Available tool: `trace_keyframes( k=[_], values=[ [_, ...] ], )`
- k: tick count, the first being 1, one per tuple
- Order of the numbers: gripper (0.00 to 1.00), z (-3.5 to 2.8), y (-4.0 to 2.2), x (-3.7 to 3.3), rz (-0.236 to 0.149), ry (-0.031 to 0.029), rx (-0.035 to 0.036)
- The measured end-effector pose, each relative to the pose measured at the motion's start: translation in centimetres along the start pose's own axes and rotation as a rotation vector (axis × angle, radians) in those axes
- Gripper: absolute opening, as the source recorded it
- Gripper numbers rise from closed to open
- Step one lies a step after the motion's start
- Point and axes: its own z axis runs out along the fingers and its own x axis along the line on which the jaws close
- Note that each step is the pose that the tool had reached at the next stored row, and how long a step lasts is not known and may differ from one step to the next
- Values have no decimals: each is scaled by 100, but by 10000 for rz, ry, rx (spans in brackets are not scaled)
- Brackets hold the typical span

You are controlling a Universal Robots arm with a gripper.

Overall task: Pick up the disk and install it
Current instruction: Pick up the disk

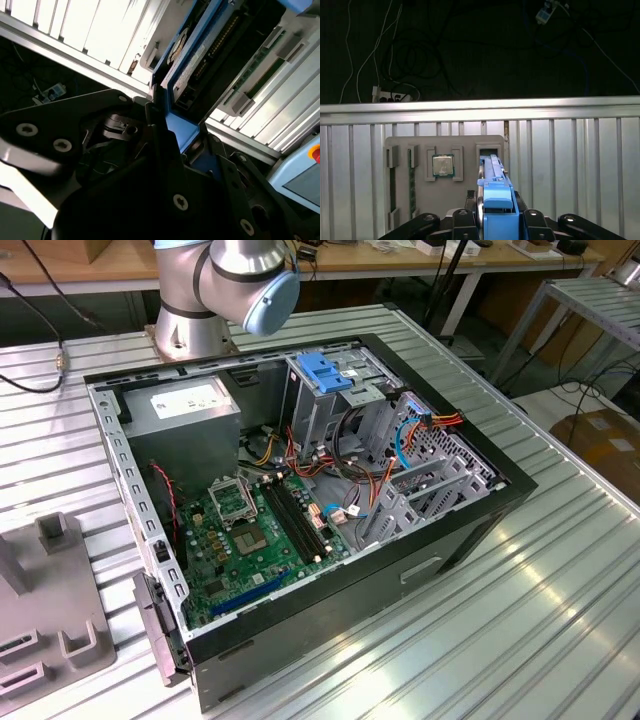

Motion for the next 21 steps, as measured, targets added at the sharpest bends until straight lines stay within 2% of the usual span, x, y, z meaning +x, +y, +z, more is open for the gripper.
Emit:
trace_keyframes(
  k=[9, 15, 21],
  values=[
    [37, -145, 2, 5, 0, 0, -1],
    [37, -287, 4, 10, 0, 0, 0],
    [37, -383, 5, 14, 0, 0, 0]
  ],
)
